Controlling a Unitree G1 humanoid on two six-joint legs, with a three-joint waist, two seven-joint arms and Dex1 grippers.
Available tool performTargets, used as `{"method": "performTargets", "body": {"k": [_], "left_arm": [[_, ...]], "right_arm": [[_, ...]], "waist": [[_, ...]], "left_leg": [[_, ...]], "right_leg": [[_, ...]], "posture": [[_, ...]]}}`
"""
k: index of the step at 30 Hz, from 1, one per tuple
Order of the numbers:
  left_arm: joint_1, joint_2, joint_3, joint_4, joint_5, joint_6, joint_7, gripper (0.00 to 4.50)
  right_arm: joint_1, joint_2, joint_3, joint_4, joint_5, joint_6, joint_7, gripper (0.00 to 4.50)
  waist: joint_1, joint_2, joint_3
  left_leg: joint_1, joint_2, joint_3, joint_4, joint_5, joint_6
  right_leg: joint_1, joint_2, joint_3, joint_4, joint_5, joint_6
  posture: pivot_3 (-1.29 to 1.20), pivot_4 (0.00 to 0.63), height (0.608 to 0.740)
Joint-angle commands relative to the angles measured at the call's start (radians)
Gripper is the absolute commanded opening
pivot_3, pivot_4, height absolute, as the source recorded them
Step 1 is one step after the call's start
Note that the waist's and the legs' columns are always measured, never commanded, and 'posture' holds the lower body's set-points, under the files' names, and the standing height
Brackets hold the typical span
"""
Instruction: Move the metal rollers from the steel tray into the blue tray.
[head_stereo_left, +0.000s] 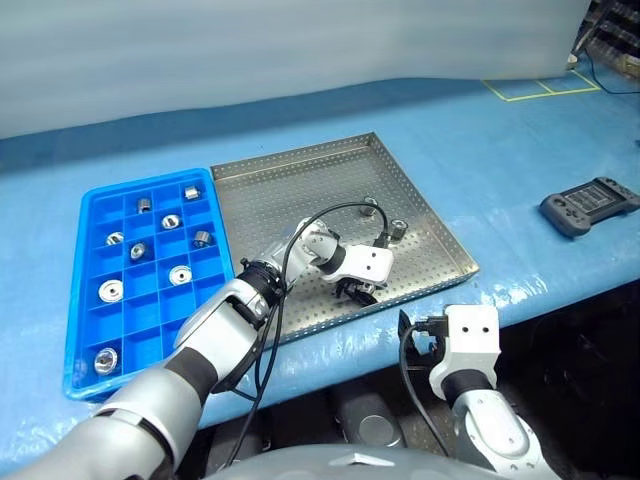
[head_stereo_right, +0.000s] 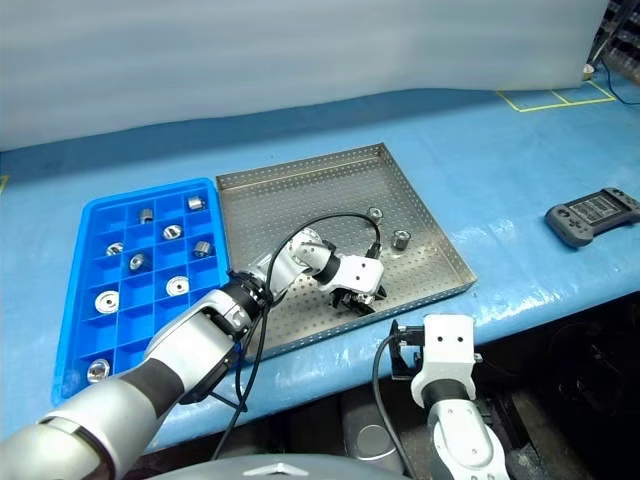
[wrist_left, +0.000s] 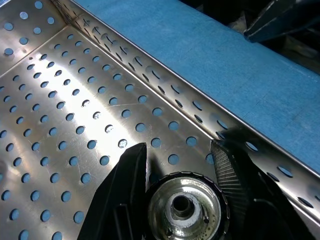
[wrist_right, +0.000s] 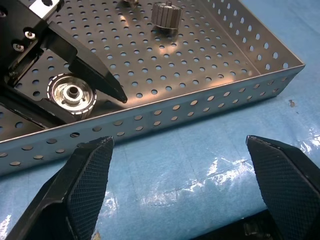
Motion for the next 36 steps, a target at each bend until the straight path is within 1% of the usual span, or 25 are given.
{"method": "performTargets", "body": {"k": [1, 6, 8, 12, 17, 20, 24, 26, 30, 32, 36], "left_arm": [[-0.014, 0.012, 0.05, -0.055, -0.037, 0.006, -0.018, 1.74], [-0.014, 0.018, 0.147, -0.153, -0.118, 0.088, 0.01, 1.74], [-0.001, 0.025, 0.194, -0.223, -0.153, 0.139, 0.044, 1.74], [0.052, 0.056, 0.277, -0.396, -0.196, 0.258, 0.163, 1.74], [0.168, 0.117, 0.359, -0.634, -0.203, 0.371, 0.335, 1.74], [0.255, 0.169, 0.414, -0.782, -0.195, 0.452, 0.443, 1.74], [0.354, 0.214, 0.483, -0.947, -0.214, 0.558, 0.548, 1.74], [0.419, 0.237, 0.512, -1.042, -0.208, 0.606, 0.597, 1.74], [0.544, 0.274, 0.553, -1.212, -0.216, 0.714, 0.661, 1.74], [0.611, 0.289, 0.572, -1.286, -0.225, 0.757, 0.679, 1.74], [0.719, 0.299, 0.608, -1.39, -0.228, 0.832, 0.734, 1.74]], "right_arm": [[-0.045, -0.006, -0.013, -0.038, -0.001, 0.023, 0.014, 4.5], [-0.13, -0.027, -0.027, -0.016, 0.009, 0.053, 0.047, 4.5], [-0.168, -0.039, -0.03, -0.007, 0.012, 0.065, 0.064, 4.5], [-0.272, -0.073, -0.021, 0.022, 0.017, 0.093, 0.105, 4.5], [-0.435, -0.1, 0.019, 0.104, 0.033, 0.112, 0.161, 4.5], [-0.525, -0.099, 0.066, 0.167, 0.047, 0.103, 0.2, 4.5], [-0.603, -0.105, 0.128, 0.236, 0.053, 0.083, 0.239, 4.5], [-0.642, -0.105, 0.16, 0.274, 0.056, 0.069, 0.262, 4.5], [-0.69, -0.112, 0.198, 0.321, 0.063, 0.037, 0.307, 4.5], [-0.707, -0.112, 0.211, 0.346, 0.067, 0.018, 0.327, 4.5], [-0.735, -0.11, 0.226, 0.388, 0.071, -0.013, 0.363, 4.5]], "waist": [[-0.002, 0.0, 0.0], [0.015, 0.0, 0.0], [0.028, 0.0, 0.0], [0.063, 0.0, 0.0], [0.12, 0.0, 0.0], [0.167, 0.0, 0.0], [0.238, 0.0, 0.0], [0.262, 0.0, 0.0], [0.307, -0.001, 0.0], [0.321, -0.001, 0.0], [0.334, -0.002, 0.0]], "left_leg": [[0.0, 0.0, 0.0, 0.0, 0.0, 0.0], [0.0, 0.0, 0.0, 0.0, 0.0, 0.0], [0.0, 0.0, 0.0, 0.0, 0.0, 0.0], [0.0, 0.0, 0.001, 0.0, 0.0, 0.0], [0.002, 0.0, 0.001, 0.0, 0.0, 0.0], [0.002, 0.0, 0.001, -0.001, 0.001, 0.0], [0.001, -0.001, 0.001, -0.001, 0.001, 0.0], [0.0, -0.001, 0.001, 0.0, 0.0, 0.0], [-0.001, -0.001, 0.0, 0.001, 0.0, 0.001], [-0.001, -0.001, 0.0, 0.002, 0.0, 0.001], [-0.001, -0.001, -0.001, 0.003, 0.001, 0.001]], "right_leg": [[0.0, 0.0, 0.0, 0.0, 0.0, 0.0], [0.0, 0.0, 0.001, 0.0, 0.001, 0.002], [0.0, 0.0, 0.001, 0.0, 0.003, 0.005], [0.0, 0.001, 0.001, 0.0, 0.003, 0.006], [0.0, 0.002, 0.002, 0.002, 0.004, 0.006], [0.0, 0.003, 0.002, 0.002, 0.004, 0.006], [-0.001, 0.003, 0.001, 0.001, 0.004, 0.006], [-0.001, 0.002, 0.001, 0.0, 0.004, 0.006], [0.0, 0.0, 0.0, -0.001, 0.004, 0.005], [0.0, 0.0, -0.002, -0.001, 0.004, 0.004], [0.001, 0.0, -0.003, -0.001, 0.003, 0.002]], "posture": [[-0.3, 0.15, 0.74], [-0.23, 0.15, 0.74], [-0.18, 0.15, 0.74], [-0.12, 0.15, 0.74], [-0.04, 0.15, 0.74], [0.01, 0.15, 0.74], [0.09, 0.15, 0.74], [0.13, 0.15, 0.74], [0.19, 0.15, 0.74], [0.21, 0.15, 0.74], [0.26, 0.15, 0.74]]}}
